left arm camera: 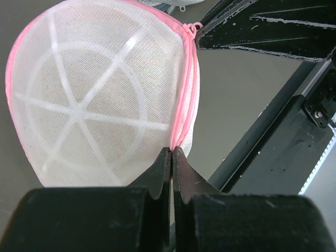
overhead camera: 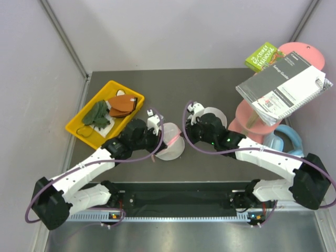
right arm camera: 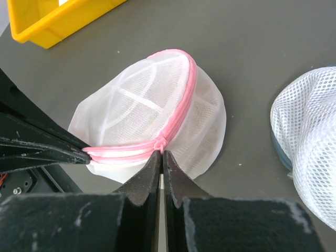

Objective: Unzip the laundry bag and remove the bra

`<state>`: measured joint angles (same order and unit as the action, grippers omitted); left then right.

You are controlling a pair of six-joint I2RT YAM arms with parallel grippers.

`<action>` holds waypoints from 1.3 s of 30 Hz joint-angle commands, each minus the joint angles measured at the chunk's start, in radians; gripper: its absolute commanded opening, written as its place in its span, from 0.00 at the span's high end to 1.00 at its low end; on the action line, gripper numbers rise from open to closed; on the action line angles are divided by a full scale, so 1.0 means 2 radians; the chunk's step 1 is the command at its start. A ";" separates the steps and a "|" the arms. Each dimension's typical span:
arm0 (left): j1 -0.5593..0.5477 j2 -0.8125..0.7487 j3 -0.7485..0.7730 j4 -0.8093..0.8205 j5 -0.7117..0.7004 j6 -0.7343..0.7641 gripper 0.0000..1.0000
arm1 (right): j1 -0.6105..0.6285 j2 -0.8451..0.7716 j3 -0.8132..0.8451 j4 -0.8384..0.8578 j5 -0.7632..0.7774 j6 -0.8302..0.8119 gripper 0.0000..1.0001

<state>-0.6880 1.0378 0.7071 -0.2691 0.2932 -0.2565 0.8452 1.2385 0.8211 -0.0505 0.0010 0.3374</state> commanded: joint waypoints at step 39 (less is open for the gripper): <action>0.000 -0.012 0.010 0.021 0.020 -0.008 0.51 | 0.071 0.025 0.041 0.018 -0.010 0.022 1.00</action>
<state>-0.6880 1.0405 0.7490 -0.2619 0.3145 -0.2714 0.9752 1.2900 0.8532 -0.0463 -0.0364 0.3687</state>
